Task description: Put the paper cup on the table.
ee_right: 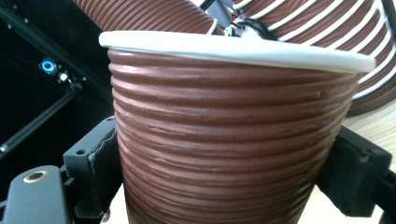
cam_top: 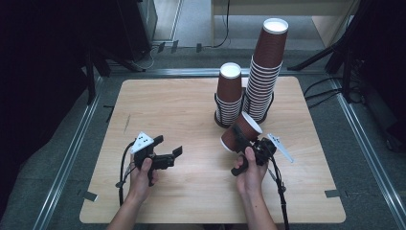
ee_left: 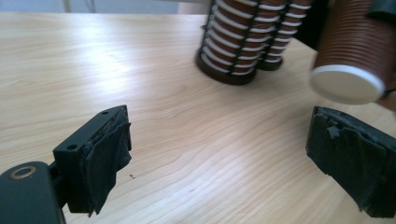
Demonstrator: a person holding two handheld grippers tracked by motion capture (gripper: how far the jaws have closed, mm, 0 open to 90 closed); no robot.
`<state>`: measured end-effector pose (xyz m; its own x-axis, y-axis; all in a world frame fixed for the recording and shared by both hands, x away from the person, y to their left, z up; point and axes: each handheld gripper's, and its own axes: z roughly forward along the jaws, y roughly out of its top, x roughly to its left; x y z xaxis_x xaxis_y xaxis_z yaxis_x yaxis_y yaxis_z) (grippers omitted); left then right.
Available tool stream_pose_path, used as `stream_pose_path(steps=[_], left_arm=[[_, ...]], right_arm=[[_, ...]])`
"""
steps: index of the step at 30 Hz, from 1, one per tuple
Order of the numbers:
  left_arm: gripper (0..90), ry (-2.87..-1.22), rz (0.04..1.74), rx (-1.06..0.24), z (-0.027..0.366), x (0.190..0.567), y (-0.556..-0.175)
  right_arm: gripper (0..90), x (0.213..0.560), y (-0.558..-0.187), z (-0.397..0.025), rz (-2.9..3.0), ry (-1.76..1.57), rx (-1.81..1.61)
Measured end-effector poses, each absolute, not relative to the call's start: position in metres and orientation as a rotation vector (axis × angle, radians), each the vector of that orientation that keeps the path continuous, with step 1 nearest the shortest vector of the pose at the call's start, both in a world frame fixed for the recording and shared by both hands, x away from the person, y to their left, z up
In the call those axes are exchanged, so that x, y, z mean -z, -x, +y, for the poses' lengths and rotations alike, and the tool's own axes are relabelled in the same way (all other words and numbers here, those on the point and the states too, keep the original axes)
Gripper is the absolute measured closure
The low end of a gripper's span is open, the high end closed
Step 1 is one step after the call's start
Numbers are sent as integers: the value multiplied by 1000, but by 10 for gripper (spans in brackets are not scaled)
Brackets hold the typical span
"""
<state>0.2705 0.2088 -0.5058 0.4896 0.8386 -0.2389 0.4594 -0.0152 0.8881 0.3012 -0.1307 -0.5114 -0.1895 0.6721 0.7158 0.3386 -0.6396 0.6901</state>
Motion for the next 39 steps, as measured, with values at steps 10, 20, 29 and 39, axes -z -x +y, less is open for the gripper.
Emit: stream_pose_path(steps=[10, 20, 29, 39], left_arm=[[68, -1626, 1261, -479, 250, 522, -263], [68, -1617, 1346, -521, 277, 533, -253], [68, -1611, 1424, -555, 307, 543, -240], [68, -1581, 1478, -577, 332, 547, -231]], right_arm=[[127, 510, -309, -140, 1374, -1613, -1711], [127, 512, -309, -144, 1473, -1379, -1528], [129, 518, -306, -170, 1471, -1268, -1468], [131, 524, -311, -204, 1367, -1266, -1363]])
